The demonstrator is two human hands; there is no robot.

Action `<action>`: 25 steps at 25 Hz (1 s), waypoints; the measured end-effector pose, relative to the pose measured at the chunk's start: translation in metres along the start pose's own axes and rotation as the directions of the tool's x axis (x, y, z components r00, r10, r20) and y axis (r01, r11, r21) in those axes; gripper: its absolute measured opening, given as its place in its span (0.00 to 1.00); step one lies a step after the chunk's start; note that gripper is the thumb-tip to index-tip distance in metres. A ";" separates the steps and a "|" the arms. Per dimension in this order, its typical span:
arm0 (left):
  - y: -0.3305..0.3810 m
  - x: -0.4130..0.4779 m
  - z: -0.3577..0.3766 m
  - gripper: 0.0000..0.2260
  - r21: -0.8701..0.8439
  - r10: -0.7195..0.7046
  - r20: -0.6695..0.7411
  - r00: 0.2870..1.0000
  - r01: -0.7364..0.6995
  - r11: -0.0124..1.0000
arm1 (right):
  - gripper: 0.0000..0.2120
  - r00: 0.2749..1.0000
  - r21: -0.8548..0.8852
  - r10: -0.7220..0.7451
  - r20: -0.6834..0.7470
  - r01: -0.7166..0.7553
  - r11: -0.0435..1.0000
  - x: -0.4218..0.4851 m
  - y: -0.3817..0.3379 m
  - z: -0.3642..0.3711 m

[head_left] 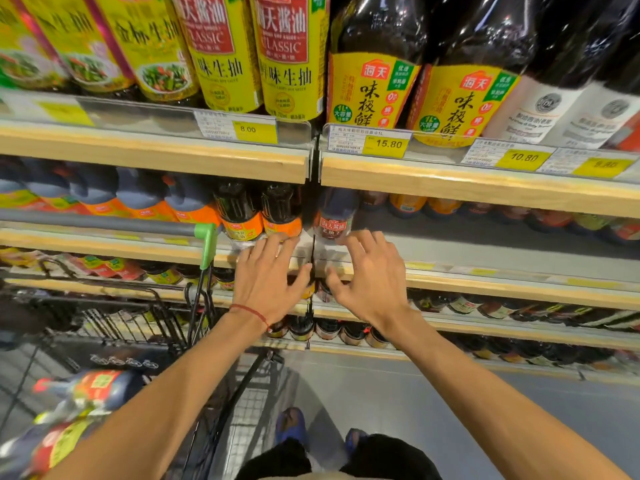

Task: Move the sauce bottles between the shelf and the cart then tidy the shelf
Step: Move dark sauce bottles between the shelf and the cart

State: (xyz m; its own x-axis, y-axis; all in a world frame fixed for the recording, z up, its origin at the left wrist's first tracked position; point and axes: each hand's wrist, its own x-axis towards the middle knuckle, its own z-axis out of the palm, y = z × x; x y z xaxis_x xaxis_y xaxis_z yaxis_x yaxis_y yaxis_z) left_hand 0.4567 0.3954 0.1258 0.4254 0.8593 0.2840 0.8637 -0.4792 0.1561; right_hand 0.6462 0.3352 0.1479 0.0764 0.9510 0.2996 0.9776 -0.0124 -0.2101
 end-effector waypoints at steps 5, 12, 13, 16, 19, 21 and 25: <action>-0.002 -0.066 -0.030 0.26 0.121 -0.189 0.040 0.981 0.183 0.976 | 0.25 0.969 0.063 -0.239 0.059 0.236 0.970 -0.026 -0.022 -0.005; 0.024 -0.216 -0.065 0.25 0.255 -0.546 0.015 0.838 0.525 0.812 | 0.26 0.792 0.204 -0.579 0.193 0.545 0.813 -0.089 -0.074 0.005; 0.025 -0.238 -0.069 0.25 0.264 -0.591 0.008 0.806 0.568 0.779 | 0.26 0.755 0.232 -0.623 0.202 0.581 0.780 -0.099 -0.087 0.007; 0.024 -0.294 -0.078 0.25 0.276 -0.690 -0.007 0.724 0.664 0.695 | 0.26 0.672 0.309 -0.705 0.227 0.637 0.706 -0.125 -0.127 0.011; 0.011 -0.348 -0.090 0.25 0.283 -0.796 -0.025 0.605 0.768 0.575 | 0.25 0.594 0.364 -0.775 0.218 0.687 0.629 -0.150 -0.176 0.016; -0.001 -0.384 -0.097 0.26 0.286 -0.844 -0.043 0.535 0.816 0.502 | 0.23 0.548 0.404 -0.814 0.195 0.711 0.575 -0.166 -0.211 0.021; -0.034 -0.444 -0.112 0.25 0.240 -0.896 -0.077 0.438 0.880 0.410 | 0.21 0.504 0.442 -0.845 0.176 0.727 0.526 -0.194 -0.280 0.038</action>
State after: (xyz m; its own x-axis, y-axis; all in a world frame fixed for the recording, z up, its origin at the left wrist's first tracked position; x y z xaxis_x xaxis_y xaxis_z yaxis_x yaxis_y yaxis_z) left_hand 0.2083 0.0097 0.1006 -0.6082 0.7917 0.0578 0.7931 0.6029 0.0869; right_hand 0.3498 0.1654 0.1135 -0.8224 0.5444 0.1653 0.4826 0.8214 -0.3041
